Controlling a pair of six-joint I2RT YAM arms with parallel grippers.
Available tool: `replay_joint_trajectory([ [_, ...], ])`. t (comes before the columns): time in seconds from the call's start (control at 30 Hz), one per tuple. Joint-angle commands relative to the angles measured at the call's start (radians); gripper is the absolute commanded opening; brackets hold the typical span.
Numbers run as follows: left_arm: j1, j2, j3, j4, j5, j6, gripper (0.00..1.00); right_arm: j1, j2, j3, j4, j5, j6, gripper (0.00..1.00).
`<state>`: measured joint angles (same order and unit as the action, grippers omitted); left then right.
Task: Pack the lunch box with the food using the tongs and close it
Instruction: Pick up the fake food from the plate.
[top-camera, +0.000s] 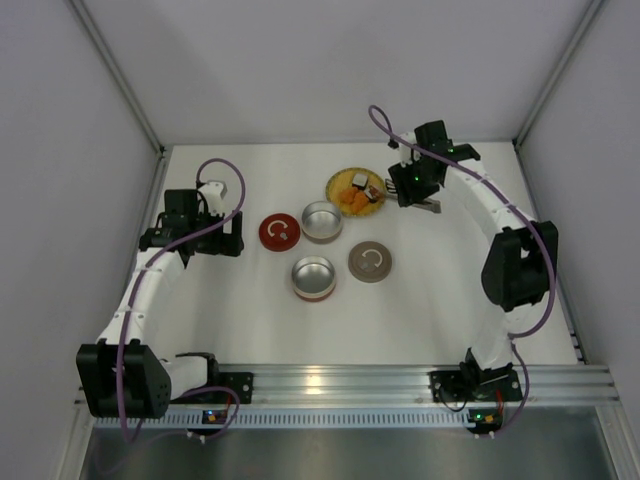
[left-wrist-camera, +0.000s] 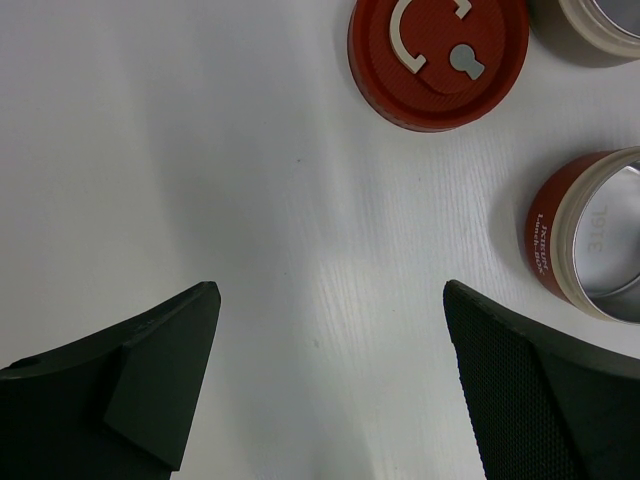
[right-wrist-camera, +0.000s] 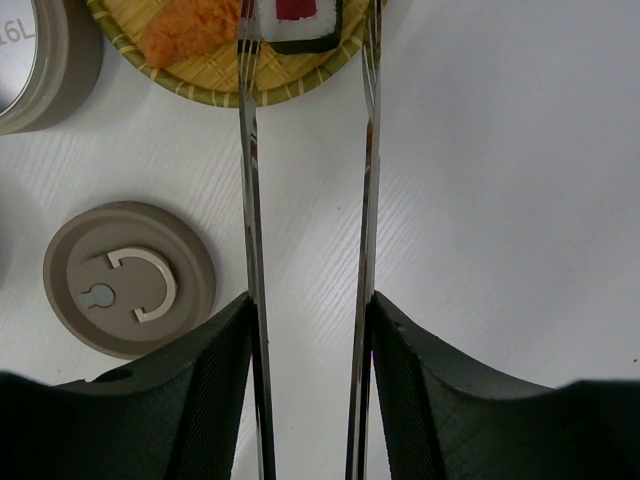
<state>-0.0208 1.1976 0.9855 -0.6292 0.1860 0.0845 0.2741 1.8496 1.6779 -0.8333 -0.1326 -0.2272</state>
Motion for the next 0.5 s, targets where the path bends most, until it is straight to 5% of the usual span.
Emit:
replay_joint_trajectory([
  [0.0, -0.002, -0.021, 0.004, 0.010, 0.007, 0.011, 0.98, 0.014, 0.005, 0.049, -0.001, 0.013, -0.009, 0.48],
  [0.47, -0.002, -0.012, -0.008, 0.023, 0.009, 0.012, 0.98, 0.031, 0.026, 0.065, 0.003, 0.008, -0.009, 0.49],
])
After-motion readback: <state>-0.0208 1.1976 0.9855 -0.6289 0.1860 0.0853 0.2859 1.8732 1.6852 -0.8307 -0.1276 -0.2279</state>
